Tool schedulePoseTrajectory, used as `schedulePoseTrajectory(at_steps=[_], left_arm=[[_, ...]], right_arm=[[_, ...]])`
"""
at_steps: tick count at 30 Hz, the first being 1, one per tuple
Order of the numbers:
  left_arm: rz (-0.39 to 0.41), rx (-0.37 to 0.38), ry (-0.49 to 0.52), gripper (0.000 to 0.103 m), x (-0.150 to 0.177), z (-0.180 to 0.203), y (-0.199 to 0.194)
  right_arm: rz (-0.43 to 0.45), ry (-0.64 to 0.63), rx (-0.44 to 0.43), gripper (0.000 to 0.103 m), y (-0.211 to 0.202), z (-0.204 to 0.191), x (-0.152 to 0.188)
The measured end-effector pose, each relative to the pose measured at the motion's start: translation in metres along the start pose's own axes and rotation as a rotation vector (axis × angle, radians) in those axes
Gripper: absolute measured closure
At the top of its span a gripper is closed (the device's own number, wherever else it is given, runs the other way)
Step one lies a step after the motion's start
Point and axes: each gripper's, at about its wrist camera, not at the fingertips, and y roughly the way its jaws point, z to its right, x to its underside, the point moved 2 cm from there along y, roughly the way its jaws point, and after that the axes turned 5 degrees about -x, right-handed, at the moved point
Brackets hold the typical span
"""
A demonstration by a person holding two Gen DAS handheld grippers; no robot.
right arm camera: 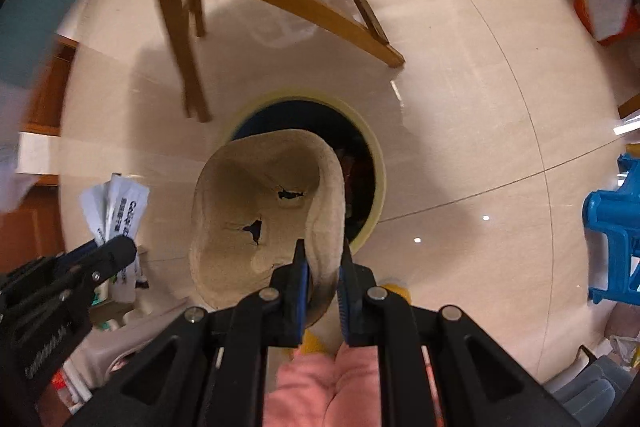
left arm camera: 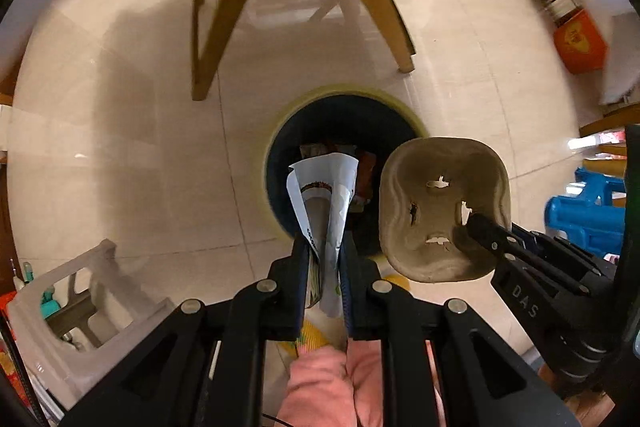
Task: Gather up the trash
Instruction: 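Open both tools to drop the wrapper and cup holder into the bin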
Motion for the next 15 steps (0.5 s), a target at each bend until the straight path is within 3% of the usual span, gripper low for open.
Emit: schedulePoseTrajectory(at_steps=[4,7,9,13,15], left_arm=[[-0.007,-0.001,-0.015,0.086,-0.019,0.0,0.042],[0.002,0.003,-0.029,0.061,-0.028,-0.001,0.059],[0.013,-0.005,-0.046,0.024,-0.034,-0.003,0.063],[0.023,-0.002,-0.066,0.018,-0.034,-0.004,0.06],[0.035,-0.014,-0.06,0.016,-0.033,-0.005,0.057]], right_arm=[[-0.004,-0.002,0.006,0.09,0.042,0.008,-0.016],[-0.016,0.004,-0.012,0.09,0.061,0.011,-0.024],[-0.026,0.007,-0.016,0.088,0.066,0.013,-0.03],[-0.009,-0.006,-0.034,0.062,0.064,0.009,-0.035],[-0.003,-0.012,-0.04,0.06,0.061,0.008,-0.035]])
